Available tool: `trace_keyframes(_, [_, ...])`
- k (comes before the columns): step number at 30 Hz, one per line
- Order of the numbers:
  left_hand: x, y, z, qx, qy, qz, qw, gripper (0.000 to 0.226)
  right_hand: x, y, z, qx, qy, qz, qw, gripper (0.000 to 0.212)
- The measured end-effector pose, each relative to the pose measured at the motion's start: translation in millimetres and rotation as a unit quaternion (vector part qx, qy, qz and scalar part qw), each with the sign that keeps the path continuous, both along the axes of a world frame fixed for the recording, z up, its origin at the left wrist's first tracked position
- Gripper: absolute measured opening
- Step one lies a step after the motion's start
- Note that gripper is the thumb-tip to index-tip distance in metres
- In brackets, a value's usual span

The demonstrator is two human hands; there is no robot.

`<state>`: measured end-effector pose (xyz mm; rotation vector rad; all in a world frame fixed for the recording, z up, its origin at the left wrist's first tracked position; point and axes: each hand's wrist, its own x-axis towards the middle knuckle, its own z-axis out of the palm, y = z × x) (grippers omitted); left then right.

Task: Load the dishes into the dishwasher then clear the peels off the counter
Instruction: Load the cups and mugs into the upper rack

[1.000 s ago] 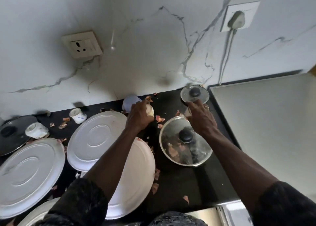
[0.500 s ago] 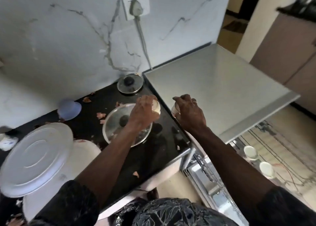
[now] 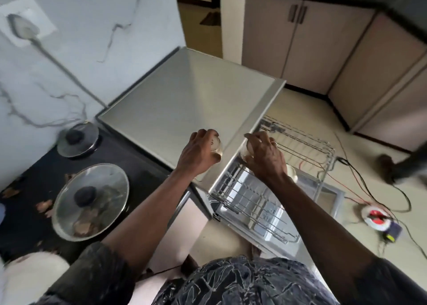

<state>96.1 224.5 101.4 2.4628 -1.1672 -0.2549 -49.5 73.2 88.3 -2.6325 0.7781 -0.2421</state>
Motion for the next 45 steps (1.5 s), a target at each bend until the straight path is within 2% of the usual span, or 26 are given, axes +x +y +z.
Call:
trace_keyframes(7, [-50, -63, -19, -0.021, -0.023, -0.137, 0.990, 0.070, -95, -44, -42, 0.074, 0.028, -0.165, 0.983, 0.063])
trace_keyframes(14, [-87, -100, -79, 0.054, 0.018, -0.210, 0.976, 0.078, -156, -48, -93, 0.150, 0.056, -0.243, 0.957, 0.063])
trace_keyframes(21, [-93, -119, -158, 0.124, 0.051, -0.218, 0.967, 0.086, -157, -56, -158, 0.192, 0.082, -0.228, 0.951, 0.064])
trace_keyframes(28, [-86, -168, -249, 0.185, 0.045, -0.211, 0.959, 0.077, -113, -82, -238, 0.161, 0.072, -0.204, 0.963, 0.062])
trace_keyframes(32, [-86, -177, -293, 0.165, 0.064, -0.192, 0.965, 0.082, -99, -87, -278, 0.158, 0.088, -0.208, 0.961, 0.066])
trace_keyframes(40, [-85, -170, -343, 0.174, 0.096, -0.168, 0.965, 0.091, -98, -79, -318, 0.157, 0.126, -0.223, 0.954, 0.069])
trace_keyframes(45, [-83, -174, -353, 0.199, 0.074, -0.179, 0.961, 0.083, -89, -80, -325, 0.167, 0.116, -0.232, 0.951, 0.078])
